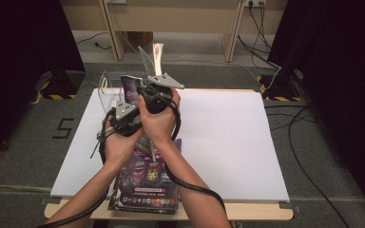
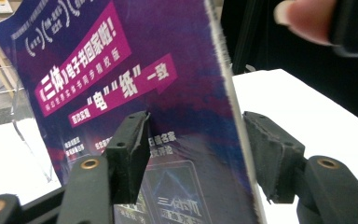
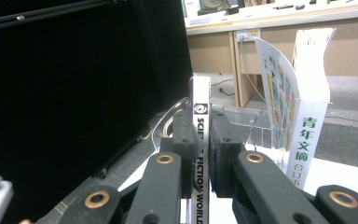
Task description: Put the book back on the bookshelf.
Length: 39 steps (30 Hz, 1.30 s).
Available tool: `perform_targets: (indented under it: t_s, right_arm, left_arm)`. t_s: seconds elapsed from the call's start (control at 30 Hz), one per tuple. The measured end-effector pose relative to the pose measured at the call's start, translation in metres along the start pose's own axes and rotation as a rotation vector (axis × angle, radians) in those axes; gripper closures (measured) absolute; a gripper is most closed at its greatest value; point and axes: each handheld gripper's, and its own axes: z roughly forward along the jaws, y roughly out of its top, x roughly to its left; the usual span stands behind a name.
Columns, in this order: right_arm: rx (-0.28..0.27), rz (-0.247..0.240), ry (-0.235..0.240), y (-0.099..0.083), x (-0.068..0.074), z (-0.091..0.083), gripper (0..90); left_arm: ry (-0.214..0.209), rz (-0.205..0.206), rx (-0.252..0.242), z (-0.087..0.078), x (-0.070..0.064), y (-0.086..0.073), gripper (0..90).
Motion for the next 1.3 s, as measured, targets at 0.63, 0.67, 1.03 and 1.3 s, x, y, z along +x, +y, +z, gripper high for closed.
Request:
perform_targets:
  t_s: [0.63,0.67,1.03,1.3]
  right_arm:
    - [0.027,-0.024,0.090,0.004,0.016,0.007,77.4]
    - [0.031,-0.024,0.097,0.004,0.018,0.008,75.9]
    - [0.029,-0.031,0.190,0.011,0.018,0.001,64.3]
    - [-0.009,0.010,0.152,0.015,-0.014,-0.034,62.7]
  left_arm:
    - [0.075,-0.037,-0.052,-0.024,0.015,-0.012,74.2]
    - [0.083,-0.035,-0.054,-0.025,0.017,-0.013,76.5]
    - [0.068,-0.059,-0.088,-0.030,0.038,-0.023,82.7]
    - [0.038,-0.081,-0.111,-0.039,0.053,-0.029,82.8]
